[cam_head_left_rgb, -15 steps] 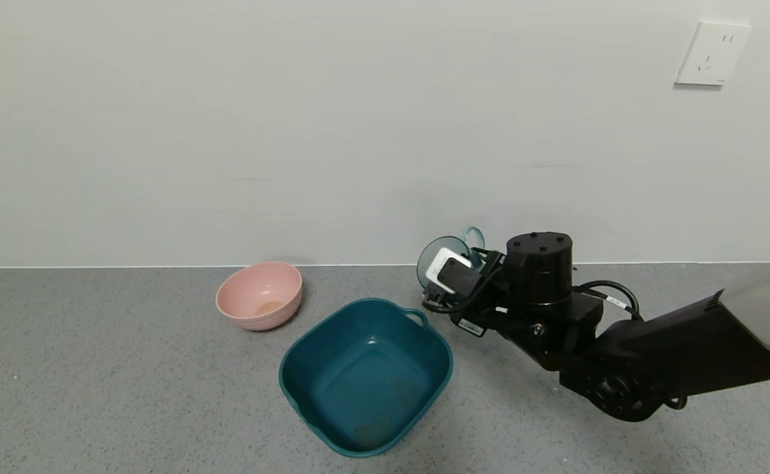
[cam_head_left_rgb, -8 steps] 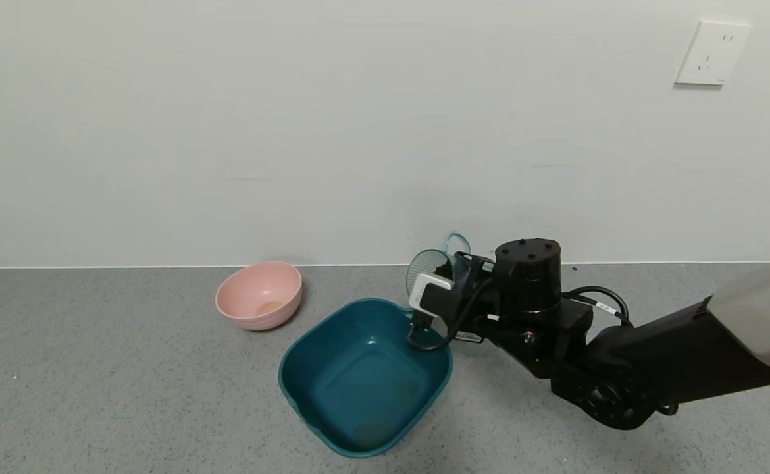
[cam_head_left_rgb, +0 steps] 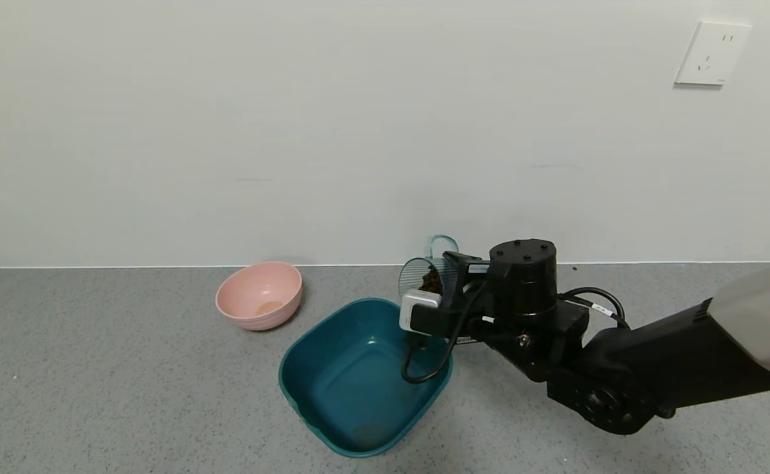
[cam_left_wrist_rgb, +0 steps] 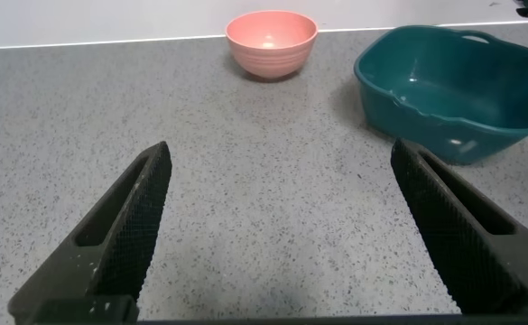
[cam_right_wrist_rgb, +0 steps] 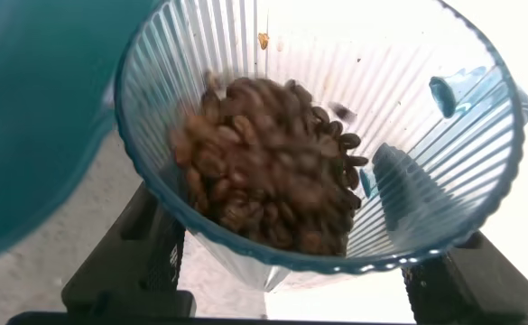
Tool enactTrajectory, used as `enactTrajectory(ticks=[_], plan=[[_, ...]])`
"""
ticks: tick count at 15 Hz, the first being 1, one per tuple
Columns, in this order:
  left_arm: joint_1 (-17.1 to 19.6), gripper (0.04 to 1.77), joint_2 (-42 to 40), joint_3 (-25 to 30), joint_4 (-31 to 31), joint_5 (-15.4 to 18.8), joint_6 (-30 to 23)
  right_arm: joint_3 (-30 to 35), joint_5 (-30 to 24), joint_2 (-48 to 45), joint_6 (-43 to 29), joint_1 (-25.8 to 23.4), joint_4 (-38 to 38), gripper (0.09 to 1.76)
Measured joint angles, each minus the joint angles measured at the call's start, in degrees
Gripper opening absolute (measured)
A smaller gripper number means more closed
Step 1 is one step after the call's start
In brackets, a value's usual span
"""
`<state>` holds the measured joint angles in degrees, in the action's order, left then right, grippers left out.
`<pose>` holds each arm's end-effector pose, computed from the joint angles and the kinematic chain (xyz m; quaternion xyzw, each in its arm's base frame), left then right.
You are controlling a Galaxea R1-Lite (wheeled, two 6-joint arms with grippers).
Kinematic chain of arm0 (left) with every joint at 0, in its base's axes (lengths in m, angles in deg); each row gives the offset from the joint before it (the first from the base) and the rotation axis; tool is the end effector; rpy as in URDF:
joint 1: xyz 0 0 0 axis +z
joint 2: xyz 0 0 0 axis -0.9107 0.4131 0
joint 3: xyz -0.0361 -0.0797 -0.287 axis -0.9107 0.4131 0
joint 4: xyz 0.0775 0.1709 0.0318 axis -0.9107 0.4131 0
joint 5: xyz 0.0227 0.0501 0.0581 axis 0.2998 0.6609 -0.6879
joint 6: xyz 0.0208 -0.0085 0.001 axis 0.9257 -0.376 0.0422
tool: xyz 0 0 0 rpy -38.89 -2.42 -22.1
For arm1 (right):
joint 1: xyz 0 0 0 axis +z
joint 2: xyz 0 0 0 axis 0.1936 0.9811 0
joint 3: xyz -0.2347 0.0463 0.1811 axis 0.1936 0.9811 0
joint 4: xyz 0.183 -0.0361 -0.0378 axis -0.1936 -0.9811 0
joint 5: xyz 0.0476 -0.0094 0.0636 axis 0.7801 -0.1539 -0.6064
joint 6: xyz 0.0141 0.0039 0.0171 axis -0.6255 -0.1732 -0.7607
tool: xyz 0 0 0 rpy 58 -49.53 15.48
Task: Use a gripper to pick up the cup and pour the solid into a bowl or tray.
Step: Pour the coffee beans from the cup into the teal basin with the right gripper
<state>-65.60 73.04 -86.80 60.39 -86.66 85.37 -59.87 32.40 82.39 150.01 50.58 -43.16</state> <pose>-0.0228 0.0000 0.0754 0.0000 0.0008 0.0000 1.0000 0.3165 0.2523 0.1318 -0.6077 -0.0380 0.2261 0.7603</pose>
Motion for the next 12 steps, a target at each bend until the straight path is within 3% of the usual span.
enactTrajectory(ticks=[12], plan=[[0.0, 1.75, 0.0, 0.0, 0.0, 0.0, 0.0, -0.9, 2.5, 0.4, 14.4, 1.5, 0.3, 1.35]])
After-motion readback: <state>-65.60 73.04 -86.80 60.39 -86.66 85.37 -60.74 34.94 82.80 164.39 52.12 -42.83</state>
